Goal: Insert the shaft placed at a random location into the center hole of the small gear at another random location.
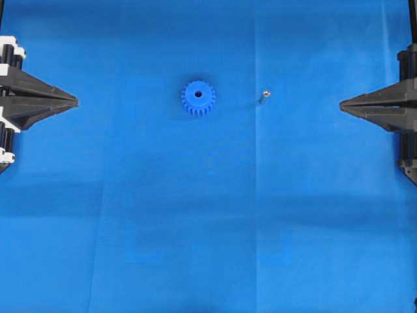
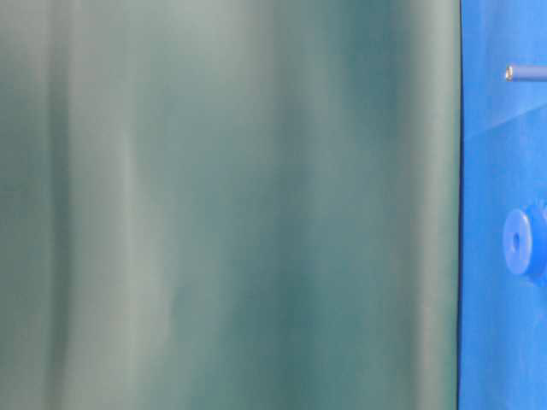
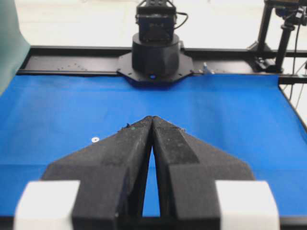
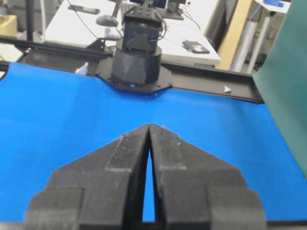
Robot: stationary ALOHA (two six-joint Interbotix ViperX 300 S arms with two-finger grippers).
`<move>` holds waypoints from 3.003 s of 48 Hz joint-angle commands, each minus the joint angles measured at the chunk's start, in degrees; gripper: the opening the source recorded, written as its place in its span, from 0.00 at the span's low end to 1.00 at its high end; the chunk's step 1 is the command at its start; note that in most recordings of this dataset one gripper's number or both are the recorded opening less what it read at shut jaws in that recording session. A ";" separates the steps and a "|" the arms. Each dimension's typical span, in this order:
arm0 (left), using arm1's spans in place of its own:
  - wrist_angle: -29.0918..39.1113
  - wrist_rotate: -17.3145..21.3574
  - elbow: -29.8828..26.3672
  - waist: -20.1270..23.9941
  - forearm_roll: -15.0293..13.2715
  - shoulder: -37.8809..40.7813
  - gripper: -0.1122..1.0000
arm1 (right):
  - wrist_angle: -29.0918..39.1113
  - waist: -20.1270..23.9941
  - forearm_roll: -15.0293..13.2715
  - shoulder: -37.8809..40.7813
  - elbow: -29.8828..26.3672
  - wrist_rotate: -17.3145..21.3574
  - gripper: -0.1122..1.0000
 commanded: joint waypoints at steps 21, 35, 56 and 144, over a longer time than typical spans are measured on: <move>-0.35 -0.35 -0.79 0.09 0.00 -0.18 0.12 | 3.08 -3.60 0.00 3.43 -4.75 0.09 0.05; -0.35 -0.35 -0.53 0.09 0.00 -0.18 0.12 | -2.11 -7.38 0.88 12.30 -3.87 0.26 0.36; -0.35 -0.44 -0.09 0.09 0.00 -0.18 0.12 | -16.70 -12.22 5.62 37.44 -2.99 0.26 0.72; 0.53 -1.32 0.97 0.09 -0.09 -0.62 0.12 | -11.07 -11.25 10.90 44.03 -10.28 -0.35 0.13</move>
